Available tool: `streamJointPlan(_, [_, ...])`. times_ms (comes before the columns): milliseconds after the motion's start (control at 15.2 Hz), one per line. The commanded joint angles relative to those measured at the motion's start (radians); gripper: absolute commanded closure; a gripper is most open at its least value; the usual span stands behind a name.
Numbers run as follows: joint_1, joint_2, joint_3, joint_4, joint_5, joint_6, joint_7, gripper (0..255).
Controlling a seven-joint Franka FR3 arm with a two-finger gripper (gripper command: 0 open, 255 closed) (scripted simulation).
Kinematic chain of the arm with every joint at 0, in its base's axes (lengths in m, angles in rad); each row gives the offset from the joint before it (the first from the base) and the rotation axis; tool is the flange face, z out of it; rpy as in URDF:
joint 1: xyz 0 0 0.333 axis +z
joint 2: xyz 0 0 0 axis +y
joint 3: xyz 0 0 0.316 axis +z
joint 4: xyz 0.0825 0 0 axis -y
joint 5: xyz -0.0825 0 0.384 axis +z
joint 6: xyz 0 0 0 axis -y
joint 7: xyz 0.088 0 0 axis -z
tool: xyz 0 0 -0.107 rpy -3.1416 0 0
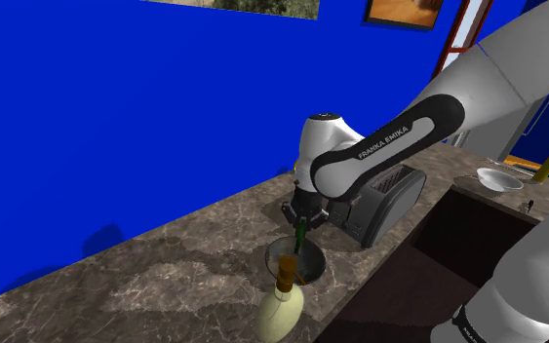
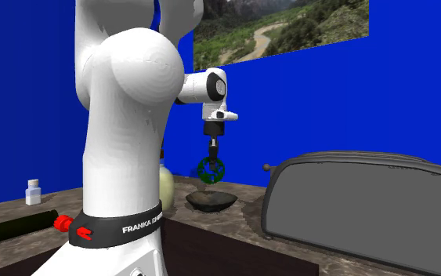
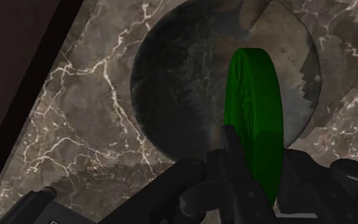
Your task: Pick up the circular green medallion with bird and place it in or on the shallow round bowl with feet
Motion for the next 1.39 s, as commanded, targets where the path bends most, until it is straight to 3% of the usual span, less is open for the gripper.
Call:
streamJointPlan(0, [-0.003, 0.029, 0.002, -0.006, -0.02, 0.032, 0.014, 255])
streamJointPlan(396, [-0.005, 0.118, -0.003, -0.019, -0.097, 0.123, 0.067, 255])
streamJointPlan(924, [-0.004, 0.124, -0.004, -0.02, -0.102, 0.128, 0.071, 255])
streamJointPlan(990, [-0.004, 0.124, -0.004, -0.02, -0.102, 0.128, 0.071, 0])
streamJointPlan(1320, [-0.004, 0.124, -0.004, -0.02, -0.102, 0.128, 0.071, 0])
